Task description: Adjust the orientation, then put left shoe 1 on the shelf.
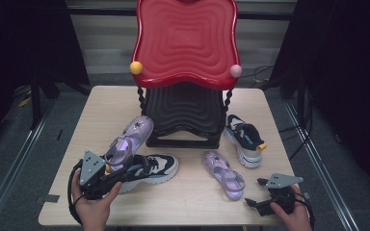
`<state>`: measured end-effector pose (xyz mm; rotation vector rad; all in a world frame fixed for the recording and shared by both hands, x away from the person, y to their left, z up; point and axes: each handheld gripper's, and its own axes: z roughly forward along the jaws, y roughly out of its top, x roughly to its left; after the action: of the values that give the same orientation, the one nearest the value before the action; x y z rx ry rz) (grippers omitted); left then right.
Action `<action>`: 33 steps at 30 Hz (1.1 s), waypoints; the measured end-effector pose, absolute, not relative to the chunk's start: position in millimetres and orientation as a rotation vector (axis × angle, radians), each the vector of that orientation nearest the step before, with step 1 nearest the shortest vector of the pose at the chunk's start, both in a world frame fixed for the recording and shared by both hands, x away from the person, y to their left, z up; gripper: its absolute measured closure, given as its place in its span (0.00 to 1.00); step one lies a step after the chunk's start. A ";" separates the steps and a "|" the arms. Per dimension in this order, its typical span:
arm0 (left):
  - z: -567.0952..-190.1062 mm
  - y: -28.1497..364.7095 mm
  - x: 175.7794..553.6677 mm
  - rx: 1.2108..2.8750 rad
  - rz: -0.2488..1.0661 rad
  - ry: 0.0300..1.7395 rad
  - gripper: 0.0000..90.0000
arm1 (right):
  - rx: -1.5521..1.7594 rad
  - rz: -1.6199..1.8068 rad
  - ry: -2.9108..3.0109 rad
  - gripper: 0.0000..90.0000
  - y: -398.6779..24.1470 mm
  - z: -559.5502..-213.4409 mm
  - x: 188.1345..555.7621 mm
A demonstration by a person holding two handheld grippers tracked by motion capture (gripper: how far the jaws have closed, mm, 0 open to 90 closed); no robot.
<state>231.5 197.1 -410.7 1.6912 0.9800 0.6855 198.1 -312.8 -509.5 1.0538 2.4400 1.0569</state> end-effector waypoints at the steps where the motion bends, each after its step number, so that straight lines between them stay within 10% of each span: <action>1: -410.4 193.7 231.7 1.690 0.682 0.976 0.41 | 1.054 1.057 2.440 0.12 -312.8 -509.5 198.1; 33: -410.3 140.3 247.9 1.587 0.674 0.974 0.41 | 1.055 1.057 2.440 0.12 -312.9 -509.4 198.1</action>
<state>247.9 140.3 -410.3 1.5873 0.9739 0.6737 198.1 -312.9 -509.4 1.0555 2.4404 1.0574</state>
